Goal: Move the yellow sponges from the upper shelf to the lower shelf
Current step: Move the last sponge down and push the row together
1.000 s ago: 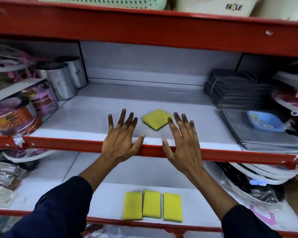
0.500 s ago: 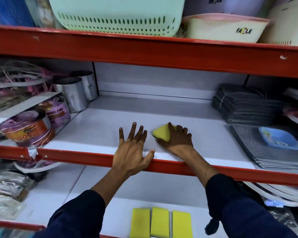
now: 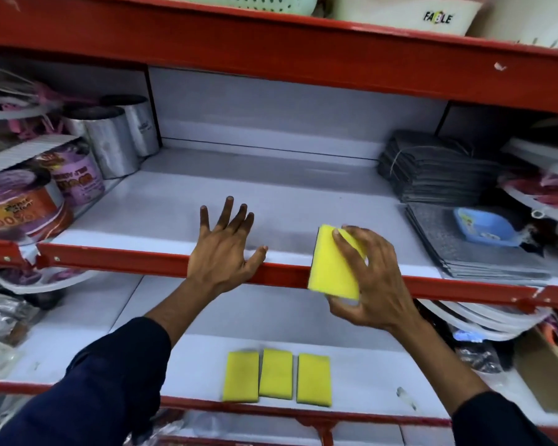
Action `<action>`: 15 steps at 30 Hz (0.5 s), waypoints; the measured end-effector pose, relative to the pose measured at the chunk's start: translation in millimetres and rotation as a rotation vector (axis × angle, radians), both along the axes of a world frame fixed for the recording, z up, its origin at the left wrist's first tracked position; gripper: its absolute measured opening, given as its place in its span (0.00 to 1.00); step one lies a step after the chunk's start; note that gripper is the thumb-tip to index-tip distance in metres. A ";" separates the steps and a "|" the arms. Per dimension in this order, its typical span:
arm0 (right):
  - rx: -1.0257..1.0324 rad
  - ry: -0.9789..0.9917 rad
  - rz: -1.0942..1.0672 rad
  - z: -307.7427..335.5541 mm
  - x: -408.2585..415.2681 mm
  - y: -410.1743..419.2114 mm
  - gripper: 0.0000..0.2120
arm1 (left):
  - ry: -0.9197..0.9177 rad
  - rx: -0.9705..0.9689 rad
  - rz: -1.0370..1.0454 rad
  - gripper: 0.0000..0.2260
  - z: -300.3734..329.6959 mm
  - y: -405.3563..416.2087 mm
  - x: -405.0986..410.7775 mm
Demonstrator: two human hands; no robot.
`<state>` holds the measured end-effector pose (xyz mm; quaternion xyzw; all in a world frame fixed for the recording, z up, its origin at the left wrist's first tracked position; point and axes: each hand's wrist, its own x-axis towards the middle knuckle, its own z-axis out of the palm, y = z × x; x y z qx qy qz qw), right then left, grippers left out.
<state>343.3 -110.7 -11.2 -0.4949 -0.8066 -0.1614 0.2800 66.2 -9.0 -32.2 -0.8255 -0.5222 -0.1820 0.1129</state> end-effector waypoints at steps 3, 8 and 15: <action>-0.016 -0.093 0.075 -30.9 20.7 -24.1 0.43 | 0.007 0.014 -0.002 0.36 -0.9 -1.1 0.8; -0.292 -0.179 0.073 -95.9 44.5 -53.0 0.43 | 0.023 0.004 0.011 0.35 -0.7 -2.4 2.2; -0.734 -0.185 -0.164 -191.5 68.1 -64.6 0.47 | 0.024 -0.014 0.025 0.36 0.3 -4.4 3.1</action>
